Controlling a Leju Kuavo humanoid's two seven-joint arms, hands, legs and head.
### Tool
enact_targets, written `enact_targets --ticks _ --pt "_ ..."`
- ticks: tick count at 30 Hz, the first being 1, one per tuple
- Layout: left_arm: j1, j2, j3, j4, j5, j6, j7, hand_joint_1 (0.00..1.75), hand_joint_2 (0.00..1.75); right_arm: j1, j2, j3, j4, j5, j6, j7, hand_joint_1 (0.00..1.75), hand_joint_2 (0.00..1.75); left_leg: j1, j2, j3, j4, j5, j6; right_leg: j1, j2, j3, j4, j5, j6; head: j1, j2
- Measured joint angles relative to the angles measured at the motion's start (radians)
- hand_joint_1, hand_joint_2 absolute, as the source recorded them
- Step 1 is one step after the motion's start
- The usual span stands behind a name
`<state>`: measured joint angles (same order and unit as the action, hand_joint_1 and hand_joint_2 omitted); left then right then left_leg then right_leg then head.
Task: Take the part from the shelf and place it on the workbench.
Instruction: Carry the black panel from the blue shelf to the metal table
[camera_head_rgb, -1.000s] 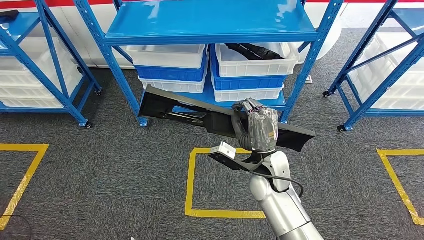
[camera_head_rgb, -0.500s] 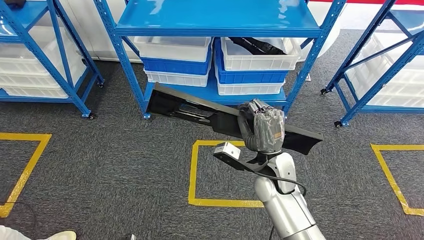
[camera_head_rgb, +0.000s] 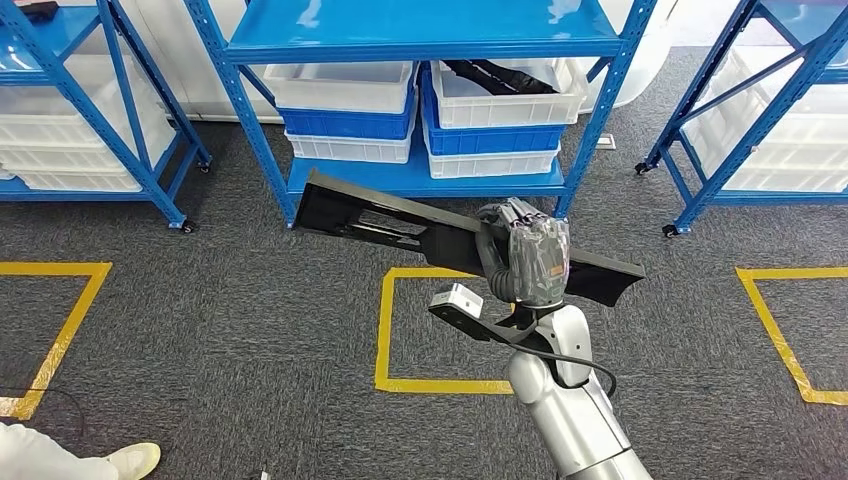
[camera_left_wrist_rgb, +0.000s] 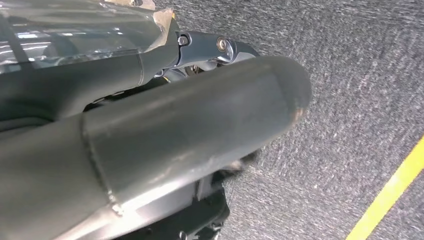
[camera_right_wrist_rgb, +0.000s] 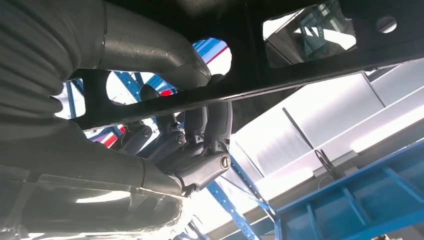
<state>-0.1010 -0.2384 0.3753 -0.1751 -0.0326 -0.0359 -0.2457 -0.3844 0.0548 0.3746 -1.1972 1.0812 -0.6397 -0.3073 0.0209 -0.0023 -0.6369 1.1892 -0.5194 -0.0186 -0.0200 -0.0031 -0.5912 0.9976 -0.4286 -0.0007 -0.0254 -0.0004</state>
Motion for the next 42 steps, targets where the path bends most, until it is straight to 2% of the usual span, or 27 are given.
enact_targets --ticks 2,3,4,7,9,11,12,13,14,16,17,18,20,22,23,25,27,28,29,31,32,34,35,36,38,40,42 --pt "-0.003 0.001 0.001 0.000 -0.002 0.000 0.000 0.00 0.00 0.000 0.000 -0.005 0.000 -0.005 -0.005 -0.001 1.75 1.75 -0.001 -0.001 0.088 -0.130 0.022 0.009 0.000 0.000 -0.013 0.004 0.011 0.010 0.001 0.000" --pt "-0.004 0.001 0.001 0.000 -0.002 0.000 0.000 0.00 0.00 0.000 0.000 -0.008 0.000 -0.007 -0.008 -0.001 1.75 1.75 -0.004 -0.002 0.112 -0.169 0.024 0.015 0.001 0.000 -0.015 0.004 0.016 0.017 0.001 0.000" --pt "-0.005 0.002 0.002 0.000 -0.004 0.000 0.000 0.00 0.00 -0.001 0.000 -0.010 0.000 -0.009 -0.010 -0.001 1.75 1.75 -0.009 -0.003 0.117 -0.183 0.021 0.022 0.000 0.000 -0.017 0.004 0.022 0.023 0.001 0.000" --pt "-0.005 0.004 0.002 0.000 -0.009 0.003 0.000 0.00 0.00 -0.001 0.000 -0.018 0.000 -0.016 -0.013 -0.001 1.75 1.75 -0.013 0.000 0.107 -0.196 0.046 0.049 0.001 0.000 -0.026 0.004 0.029 0.043 0.000 0.000" --pt "-0.006 0.004 0.002 0.000 -0.011 0.006 0.000 0.00 0.00 -0.001 -0.002 -0.025 0.001 -0.021 -0.014 -0.001 1.75 1.75 -0.010 0.005 0.095 -0.210 0.071 0.068 0.003 0.001 -0.054 0.061 -0.022 0.038 0.002 0.000" --pt "-0.006 0.004 0.002 0.000 -0.012 0.008 0.000 0.00 0.00 0.000 -0.004 -0.031 0.003 -0.027 -0.015 -0.003 1.75 1.75 -0.012 0.007 0.070 -0.210 0.091 0.077 0.001 0.001 -0.097 0.188 -0.104 0.030 0.005 0.000" --pt "-0.005 0.004 0.002 0.000 -0.012 0.008 0.000 0.00 0.00 0.001 -0.005 -0.035 0.006 -0.033 -0.015 -0.006 1.75 1.75 -0.012 0.007 0.057 -0.210 0.101 0.076 0.001 0.001 -0.111 0.247 -0.130 0.032 0.006 0.000" --pt "-0.005 0.004 0.003 0.000 -0.012 0.009 0.000 0.00 0.00 0.002 -0.005 -0.038 0.010 -0.039 -0.015 -0.009 1.75 1.75 -0.012 0.007 0.044 -0.209 0.110 0.075 0.000 0.001 -0.112 0.281 -0.138 0.039 0.006 0.000" --pt "-0.005 0.004 0.003 0.000 -0.012 0.010 0.000 0.00 0.00 0.002 -0.006 -0.040 0.014 -0.047 -0.015 -0.014 1.75 1.75 -0.012 0.007 0.032 -0.208 0.119 0.073 -0.001 0.001 -0.093 0.277 -0.130 0.049 0.006 0.000" --pt "-0.005 0.004 0.003 0.000 -0.012 0.013 0.000 0.00 0.00 0.001 -0.006 -0.043 0.019 -0.060 -0.015 -0.025 1.75 1.75 -0.012 0.007 0.011 -0.203 0.133 0.066 -0.004 0.000 -0.005 0.165 -0.095 0.066 0.007 0.000" --pt "-0.005 0.004 0.003 0.000 -0.013 0.015 0.000 0.00 0.00 0.000 -0.005 -0.044 0.021 -0.066 -0.015 -0.030 1.75 1.75 -0.014 0.006 0.001 -0.198 0.139 0.060 -0.004 0.001 0.047 0.090 -0.087 0.066 0.008 0.000" --pt "-0.005 0.004 0.003 -0.001 -0.013 0.016 -0.001 0.00 0.00 -0.002 -0.004 -0.045 0.023 -0.071 -0.015 -0.035 1.75 1.75 -0.016 0.006 -0.007 -0.193 0.144 0.054 -0.001 0.002 0.082 0.035 -0.085 0.062 0.007 0.000" --pt "-0.005 0.004 0.003 -0.001 -0.014 0.018 -0.005 0.00 0.00 -0.003 -0.001 -0.047 0.027 -0.080 -0.015 -0.042 1.75 1.75 -0.020 0.006 -0.015 -0.187 0.153 0.043 0.006 0.005 0.100 -0.008 -0.091 0.046 0.006 0.000" --pt "-0.004 0.004 0.003 -0.001 -0.013 0.019 -0.008 0.00 0.00 -0.004 0.003 -0.049 0.032 -0.089 -0.014 -0.047 1.75 1.75 -0.016 0.005 -0.022 -0.180 0.150 0.034 -0.001 0.005 0.089 -0.007 -0.084 0.026 0.004 0.000" --pt "-0.003 0.004 0.003 -0.001 -0.012 0.020 -0.010 0.00 0.00 -0.006 0.007 -0.050 0.034 -0.095 -0.012 -0.050 1.75 1.75 -0.013 0.004 -0.031 -0.163 0.131 0.029 -0.004 0.005 0.086 -0.007 -0.077 0.014 0.002 0.000" --pt "-0.003 0.005 0.003 -0.001 -0.011 0.023 -0.012 0.00 0.00 -0.008 0.014 -0.051 0.038 -0.112 -0.009 -0.060 1.75 1.75 -0.010 0.003 -0.066 -0.072 0.053 0.019 -0.006 0.007 0.077 -0.007 -0.063 -0.005 0.000 0.000" --pt "-0.002 0.005 0.003 -0.001 -0.010 0.026 -0.014 0.00 0.00 -0.009 0.017 -0.051 0.044 -0.131 -0.006 -0.070 1.75 1.75 -0.008 0.002 -0.109 0.060 -0.020 0.011 -0.005 0.012 0.064 -0.006 -0.052 -0.010 0.000 0.000" --pt "-0.002 0.006 0.003 -0.001 -0.010 0.027 -0.015 0.00 0.00 -0.009 0.017 -0.052 0.048 -0.138 -0.006 -0.074 1.75 1.75 -0.007 0.002 -0.117 0.100 -0.031 0.008 -0.004 0.016 0.058 -0.005 -0.048 -0.009 0.000 0.000" --pt "-0.001 0.006 0.003 -0.001 -0.010 0.028 -0.015 0.00 0.00 -0.008 0.017 -0.053 0.052 -0.144 -0.006 -0.078 1.75 1.75 -0.006 0.001 -0.108 0.104 -0.023 0.008 -0.004 0.022 0.054 -0.005 -0.044 -0.007 0.000 0.000" --pt "0.000 0.007 0.004 -0.001 -0.009 0.029 -0.015 0.00 0.00 -0.010 0.018 -0.055 0.059 -0.154 -0.006 -0.086 1.75 1.75 -0.003 -0.011 -0.036 0.005 0.030 0.012 -0.004 0.037 0.051 -0.005 -0.040 -0.002 0.000 0.000" --pt "0.000 0.007 0.004 -0.001 -0.009 0.030 -0.016 0.00 0.00 -0.012 0.019 -0.056 0.063 -0.159 -0.006 -0.089 1.75 1.75 -0.001 -0.032 0.009 -0.066 0.052 0.017 -0.003 0.045 0.049 -0.004 -0.039 0.001 0.000 0.000" --pt "0.001 0.008 0.005 -0.001 -0.010 0.030 -0.017 0.00 0.00 -0.019 0.025 -0.058 0.069 -0.168 -0.005 -0.095 1.75 1.75 0.000 -0.065 0.063 -0.157 0.070 0.024 -0.002 0.061 0.042 -0.003 -0.032 0.011 0.000 0.000" --pt "0.002 0.009 0.005 -0.001 -0.010 0.030 -0.018 0.00 0.00 -0.022 0.027 -0.059 0.072 -0.172 -0.003 -0.098 1.75 1.75 -0.002 -0.068 0.070 -0.171 0.067 0.027 -0.003 0.070 0.037 -0.003 -0.028 0.018 0.000 0.000" --pt "0.002 0.009 0.005 -0.001 -0.012 0.030 -0.021 0.00 0.00 -0.023 0.029 -0.061 0.074 -0.178 -0.001 -0.101 1.75 1.75 -0.004 -0.058 0.069 -0.177 0.067 0.030 -0.003 0.079 0.031 -0.004 -0.024 0.026 -0.001 0.000" --pt "0.001 0.009 0.006 -0.002 -0.017 0.032 -0.028 0.00 0.00 -0.025 0.029 -0.064 0.078 -0.190 0.003 -0.109 1.75 1.75 -0.004 -0.031 0.069 -0.190 0.071 0.042 -0.001 0.072 0.011 0.014 -0.032 0.032 0.000 0.000" --pt "0.001 0.010 0.006 -0.004 -0.020 0.034 -0.036 0.00 0.00 -0.027 0.028 -0.067 0.082 -0.200 0.006 -0.116 1.75 1.75 -0.003 -0.007 0.068 -0.200 0.078 0.055 0.002 0.038 -0.037 0.100 -0.074 0.028 0.008 0.000" --pt "0.002 0.010 0.007 -0.004 -0.016 0.034 -0.046 0.00 0.00 -0.027 0.028 -0.067 0.089 -0.206 0.006 -0.123 1.75 1.75 -0.006 0.017 0.064 -0.201 0.080 0.061 0.001 0.020 -0.104 0.235 -0.125 0.026 0.015 0.000"
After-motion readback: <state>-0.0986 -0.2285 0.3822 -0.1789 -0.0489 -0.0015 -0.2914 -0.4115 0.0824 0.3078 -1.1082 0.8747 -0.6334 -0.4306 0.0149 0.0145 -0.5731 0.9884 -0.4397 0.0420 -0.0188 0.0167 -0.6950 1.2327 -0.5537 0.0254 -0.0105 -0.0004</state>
